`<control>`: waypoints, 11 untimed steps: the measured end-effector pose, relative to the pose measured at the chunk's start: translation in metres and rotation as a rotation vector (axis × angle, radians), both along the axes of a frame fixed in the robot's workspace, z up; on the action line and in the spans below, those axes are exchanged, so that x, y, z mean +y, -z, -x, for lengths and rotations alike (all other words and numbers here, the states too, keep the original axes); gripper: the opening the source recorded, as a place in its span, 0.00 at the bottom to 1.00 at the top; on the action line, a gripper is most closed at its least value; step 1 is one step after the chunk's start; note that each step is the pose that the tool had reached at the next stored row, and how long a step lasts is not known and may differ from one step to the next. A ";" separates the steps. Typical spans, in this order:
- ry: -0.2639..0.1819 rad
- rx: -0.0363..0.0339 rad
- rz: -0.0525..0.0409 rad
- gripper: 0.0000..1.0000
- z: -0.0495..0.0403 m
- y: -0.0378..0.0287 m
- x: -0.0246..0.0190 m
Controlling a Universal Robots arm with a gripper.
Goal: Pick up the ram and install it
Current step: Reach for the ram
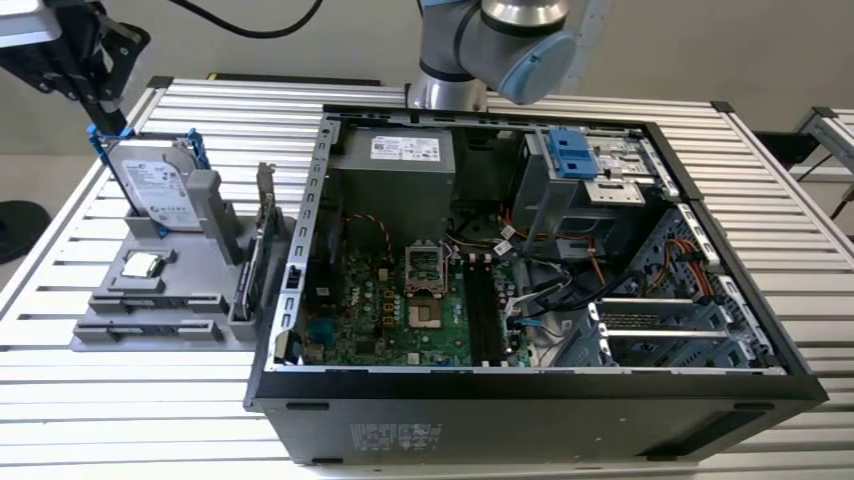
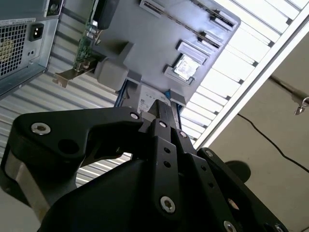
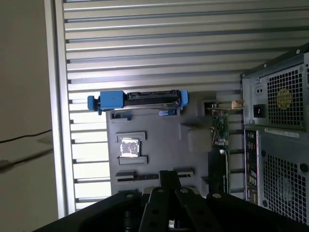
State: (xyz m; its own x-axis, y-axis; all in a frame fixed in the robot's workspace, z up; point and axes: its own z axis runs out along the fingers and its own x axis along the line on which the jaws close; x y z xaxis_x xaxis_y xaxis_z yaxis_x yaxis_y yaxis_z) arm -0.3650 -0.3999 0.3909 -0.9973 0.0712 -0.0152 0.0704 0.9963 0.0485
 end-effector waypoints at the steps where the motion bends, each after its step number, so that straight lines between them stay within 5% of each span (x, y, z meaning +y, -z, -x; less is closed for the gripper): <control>1: 0.000 -0.0001 -0.0001 0.00 0.0000 0.0000 -0.0008; 11: 0.000 0.0000 0.0000 0.00 -0.0001 0.0000 -0.0134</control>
State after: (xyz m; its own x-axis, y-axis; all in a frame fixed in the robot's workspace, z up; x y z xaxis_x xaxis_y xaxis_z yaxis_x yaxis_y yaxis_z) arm -0.3650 -0.4133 0.3909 -0.9974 0.0711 -0.0152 0.0703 0.9963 0.0485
